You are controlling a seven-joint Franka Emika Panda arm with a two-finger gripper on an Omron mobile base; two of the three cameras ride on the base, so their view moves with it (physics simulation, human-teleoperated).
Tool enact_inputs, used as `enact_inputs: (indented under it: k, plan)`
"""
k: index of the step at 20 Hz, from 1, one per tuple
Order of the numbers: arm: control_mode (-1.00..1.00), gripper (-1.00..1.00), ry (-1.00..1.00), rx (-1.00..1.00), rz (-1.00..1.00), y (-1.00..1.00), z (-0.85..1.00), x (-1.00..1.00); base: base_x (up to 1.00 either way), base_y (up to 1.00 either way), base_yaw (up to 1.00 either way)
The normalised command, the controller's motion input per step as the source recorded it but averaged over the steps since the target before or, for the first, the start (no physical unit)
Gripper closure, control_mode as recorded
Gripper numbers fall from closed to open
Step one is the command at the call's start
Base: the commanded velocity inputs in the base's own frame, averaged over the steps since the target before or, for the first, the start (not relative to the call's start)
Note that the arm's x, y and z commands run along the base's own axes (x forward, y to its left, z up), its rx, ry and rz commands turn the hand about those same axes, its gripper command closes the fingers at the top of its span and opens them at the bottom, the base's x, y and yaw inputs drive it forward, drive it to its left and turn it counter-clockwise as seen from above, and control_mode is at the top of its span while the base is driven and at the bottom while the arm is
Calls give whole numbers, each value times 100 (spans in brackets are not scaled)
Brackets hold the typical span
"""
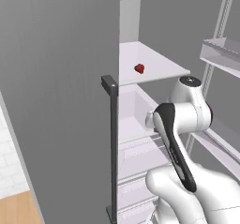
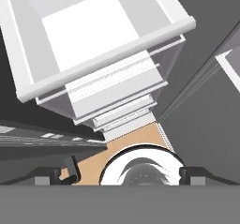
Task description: Take the strawberry from the fridge and place it on top of the pancake, located on the dining counter.
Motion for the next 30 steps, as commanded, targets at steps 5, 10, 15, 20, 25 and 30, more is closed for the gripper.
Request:
enact_inputs:
  k: [5,10,15,20,25,30]
  plan:
    - [-100,-100,-37,0,27,0,40,15,0,0,0]
    - [-100,-100,-33,-3,17,32,70,6,0,0,0]
    - [-100,-100,-4,-3,8,30,83,46,0,0,0]
    - [-100,-100,0,-18,1,6,55,34,0,0,0]
    - [-100,-100,1,-13,0,-7,33,65,0,0,0]
    - [-100,-100,0,1,0,-32,0,37,0,0,0]
